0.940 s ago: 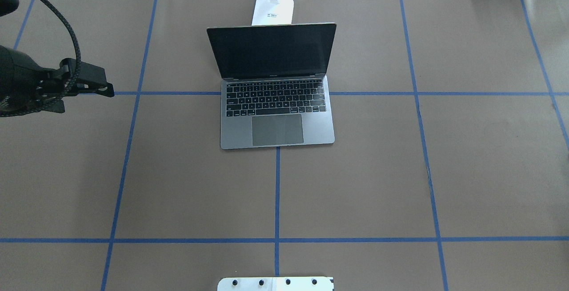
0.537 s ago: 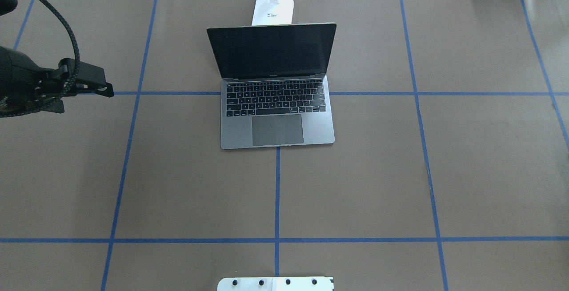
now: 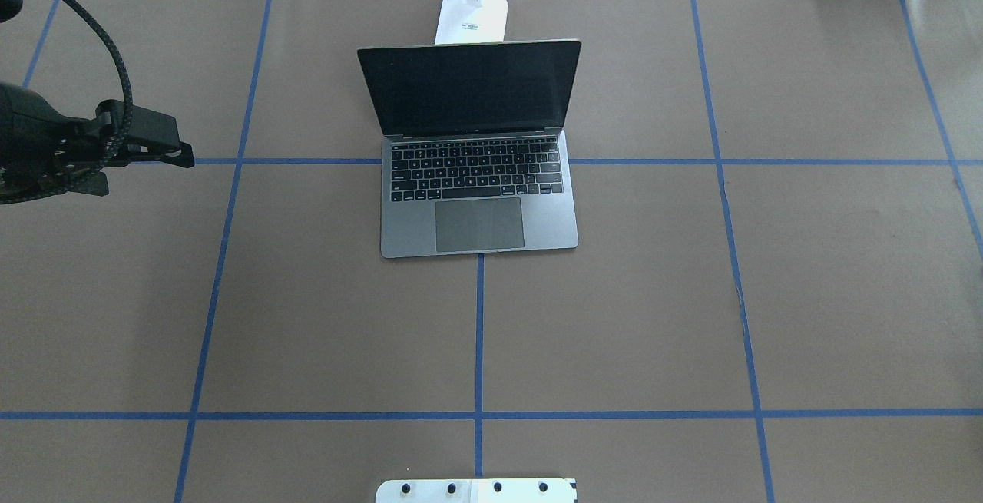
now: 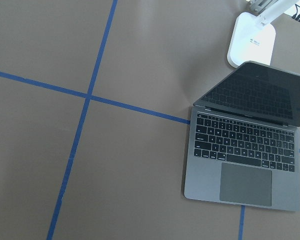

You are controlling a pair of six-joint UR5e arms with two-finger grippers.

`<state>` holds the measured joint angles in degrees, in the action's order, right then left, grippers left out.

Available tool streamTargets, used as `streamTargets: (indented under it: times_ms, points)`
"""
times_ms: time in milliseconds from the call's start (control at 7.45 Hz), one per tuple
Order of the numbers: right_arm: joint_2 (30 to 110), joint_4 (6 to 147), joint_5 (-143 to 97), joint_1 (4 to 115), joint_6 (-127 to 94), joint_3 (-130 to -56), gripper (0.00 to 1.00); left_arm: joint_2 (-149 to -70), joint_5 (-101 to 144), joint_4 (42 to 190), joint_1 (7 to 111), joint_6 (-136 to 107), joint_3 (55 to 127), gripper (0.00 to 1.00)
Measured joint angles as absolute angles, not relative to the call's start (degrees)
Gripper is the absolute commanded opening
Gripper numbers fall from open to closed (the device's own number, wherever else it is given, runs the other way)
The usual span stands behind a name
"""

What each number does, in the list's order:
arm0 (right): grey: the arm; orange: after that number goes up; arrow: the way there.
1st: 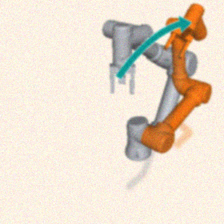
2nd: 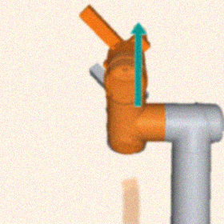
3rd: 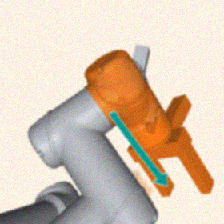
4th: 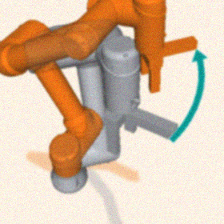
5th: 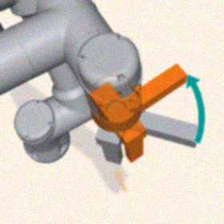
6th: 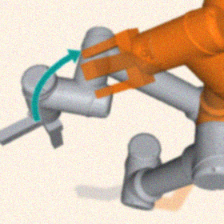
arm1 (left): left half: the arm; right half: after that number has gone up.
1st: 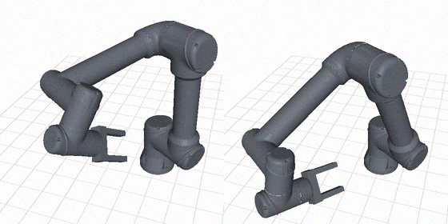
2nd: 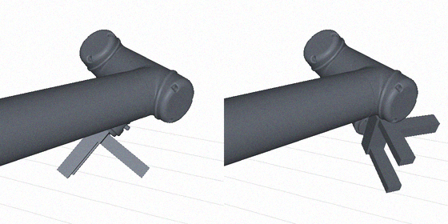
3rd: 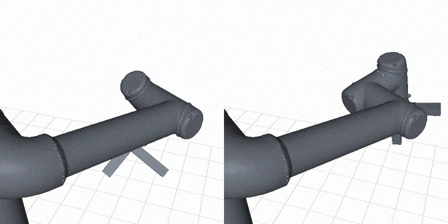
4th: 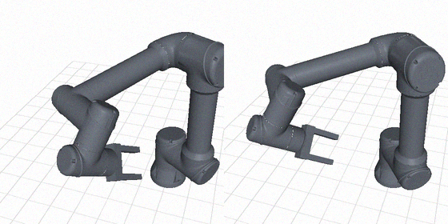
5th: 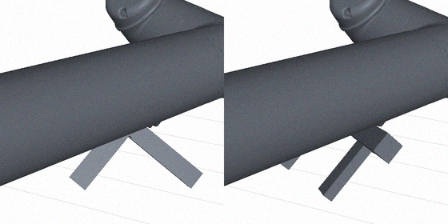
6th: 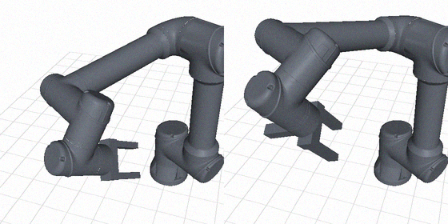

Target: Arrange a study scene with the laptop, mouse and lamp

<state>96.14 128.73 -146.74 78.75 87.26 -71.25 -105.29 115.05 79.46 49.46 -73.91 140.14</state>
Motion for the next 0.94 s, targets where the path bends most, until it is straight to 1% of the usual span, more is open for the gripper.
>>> streamTargets:
  times_ms: [134, 269, 671, 940]
  points:
    - [96.19, 128.75, -147.12, 78.75, 87.22, -71.27, 0.08, -105.29, 115.05, 79.45, 49.47, -73.92, 140.19, 0.99]
    - [96.22, 128.72, -147.24, 78.75, 87.25, -71.27, 0.00, -105.29, 115.05, 79.45, 49.44, -73.92, 140.19, 0.99]
    - [96.23, 128.48, -147.36, 78.75, 87.52, -71.45, 0.00, -105.29, 115.05, 79.45, 49.41, -73.92, 140.23, 0.99]
    - [95.82, 129.79, -147.41, 78.75, 87.38, -72.84, 0.00, -105.29, 115.05, 79.45, 49.71, -73.92, 140.32, 0.99]
